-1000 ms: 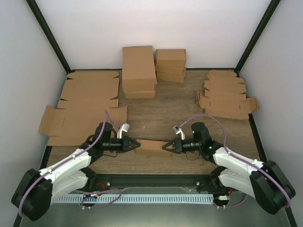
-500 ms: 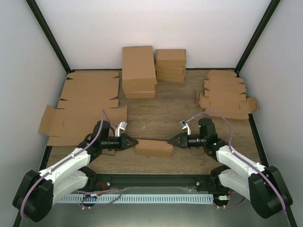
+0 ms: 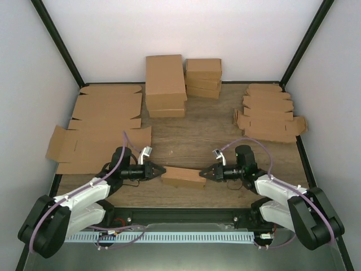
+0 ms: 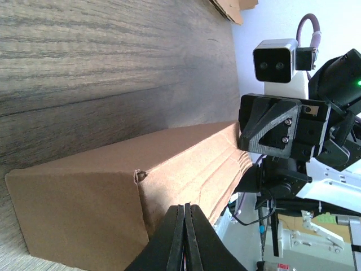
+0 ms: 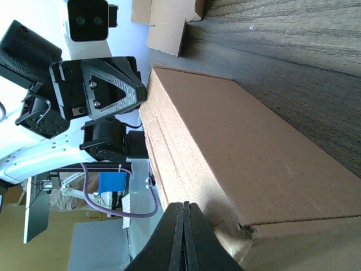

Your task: Fold the paper box

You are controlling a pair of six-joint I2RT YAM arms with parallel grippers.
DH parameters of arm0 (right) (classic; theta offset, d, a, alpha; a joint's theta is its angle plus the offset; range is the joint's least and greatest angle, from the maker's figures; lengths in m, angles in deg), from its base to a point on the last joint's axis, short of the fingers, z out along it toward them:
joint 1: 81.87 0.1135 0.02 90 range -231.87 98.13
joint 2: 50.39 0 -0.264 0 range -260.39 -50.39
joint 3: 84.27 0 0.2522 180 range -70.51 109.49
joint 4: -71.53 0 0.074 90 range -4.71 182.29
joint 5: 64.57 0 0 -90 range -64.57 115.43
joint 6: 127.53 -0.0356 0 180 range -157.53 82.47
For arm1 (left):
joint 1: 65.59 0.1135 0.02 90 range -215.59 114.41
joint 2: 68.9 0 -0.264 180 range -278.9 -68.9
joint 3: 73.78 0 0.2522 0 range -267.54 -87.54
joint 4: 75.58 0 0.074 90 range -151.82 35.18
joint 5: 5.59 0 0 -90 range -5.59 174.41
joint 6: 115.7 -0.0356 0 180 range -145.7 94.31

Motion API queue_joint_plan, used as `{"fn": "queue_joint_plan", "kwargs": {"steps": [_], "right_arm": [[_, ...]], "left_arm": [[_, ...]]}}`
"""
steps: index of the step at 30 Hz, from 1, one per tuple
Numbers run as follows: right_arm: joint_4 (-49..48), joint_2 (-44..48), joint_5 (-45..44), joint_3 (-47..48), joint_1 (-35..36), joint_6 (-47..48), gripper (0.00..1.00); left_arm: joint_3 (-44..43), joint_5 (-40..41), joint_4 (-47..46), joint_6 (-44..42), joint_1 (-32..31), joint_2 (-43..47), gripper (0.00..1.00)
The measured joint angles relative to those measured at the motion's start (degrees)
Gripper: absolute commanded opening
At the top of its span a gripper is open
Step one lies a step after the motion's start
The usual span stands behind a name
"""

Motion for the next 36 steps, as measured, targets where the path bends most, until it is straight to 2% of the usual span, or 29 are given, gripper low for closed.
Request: {"fn": "queue_joint_plan", "kwargs": {"steps": [4, 8, 13, 17, 21, 26, 32, 36], "right_arm": [[3.9, 1.3, -0.4, 1.3, 0.0, 1.5, 0.05], [10.5, 5.6, -1.6, 4.0, 0.0, 3.0, 0.05], [13.3, 9.5, -1.4, 6.0, 0.0, 3.5, 0.01], [11.9, 9.9, -0.8, 4.2, 0.0, 2.9, 0.01], [7.8, 7.1, -0.1, -1.5, 0.0, 2.2, 0.01], [1.8, 2.7, 2.6, -2.0, -0.1, 2.2, 0.01], [6.0, 7.6, 1.2, -1.2, -0.2, 2.6, 0.01], [8.9, 10.1, 1.2, 1.5, -0.2, 2.7, 0.01]], "left_arm": [[-2.1, 0.4, 4.2, -1.3, -0.1, 0.4, 0.09], [-6.1, 1.8, 11.6, -3.0, -0.1, 1.9, 0.11], [-8.6, 1.4, 14.8, -3.3, -0.1, 3.3, 0.04], [-7.6, 0.1, 14.7, -2.8, -0.1, 4.0, 0.04], [-1.9, -1.4, 10.0, -1.7, 0.0, 2.8, 0.04], [-0.7, -2.1, 4.4, -1.4, 0.2, 1.1, 0.04], [-2.9, 0.7, 12.7, -2.5, -0.1, 6.3, 0.04], [-4.7, 0.8, 15.0, -2.4, -0.1, 8.1, 0.04]]}}
